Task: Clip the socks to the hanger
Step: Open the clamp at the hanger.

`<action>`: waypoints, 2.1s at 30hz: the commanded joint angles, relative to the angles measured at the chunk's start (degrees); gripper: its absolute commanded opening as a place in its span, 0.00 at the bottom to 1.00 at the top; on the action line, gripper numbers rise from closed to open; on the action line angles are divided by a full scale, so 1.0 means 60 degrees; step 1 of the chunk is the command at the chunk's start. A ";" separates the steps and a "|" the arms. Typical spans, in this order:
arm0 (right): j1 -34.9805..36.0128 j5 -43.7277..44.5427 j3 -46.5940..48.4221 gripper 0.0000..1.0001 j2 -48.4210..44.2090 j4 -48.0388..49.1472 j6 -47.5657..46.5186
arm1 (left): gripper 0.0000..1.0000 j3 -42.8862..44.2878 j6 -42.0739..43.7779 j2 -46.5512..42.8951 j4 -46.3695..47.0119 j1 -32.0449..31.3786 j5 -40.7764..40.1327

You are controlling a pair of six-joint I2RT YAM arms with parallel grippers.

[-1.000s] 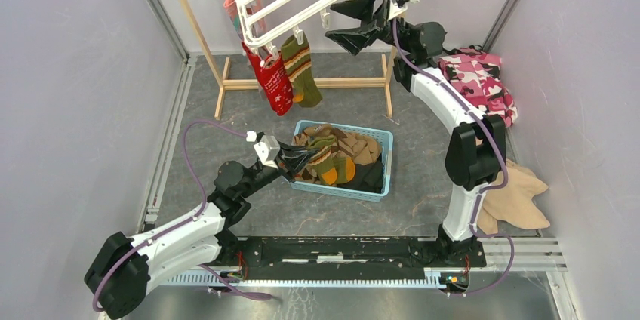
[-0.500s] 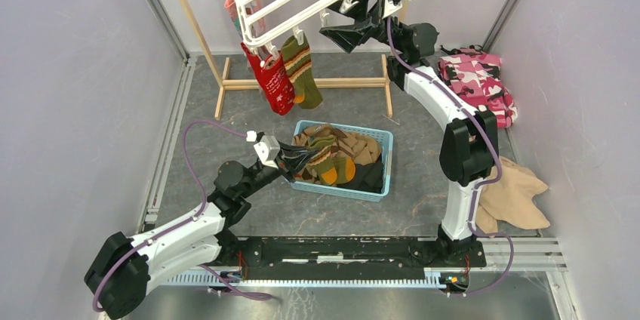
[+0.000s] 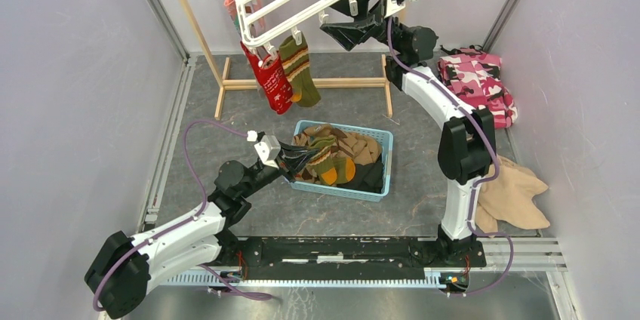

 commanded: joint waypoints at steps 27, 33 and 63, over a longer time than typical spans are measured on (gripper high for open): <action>0.0293 0.0221 0.1234 0.73 0.0660 0.0335 0.0500 | 0.02 0.0414 0.0303 -0.0064 0.0360 -0.0019 -0.0100; 0.0299 0.0203 0.1225 0.73 0.0619 0.0244 0.0451 | 0.02 0.0444 0.0304 -0.0086 0.0352 -0.0019 -0.0091; 0.0302 0.0045 0.1028 0.24 0.0260 -0.0369 0.0182 | 0.02 0.0942 0.0277 -0.0096 0.0258 -0.0011 -0.0218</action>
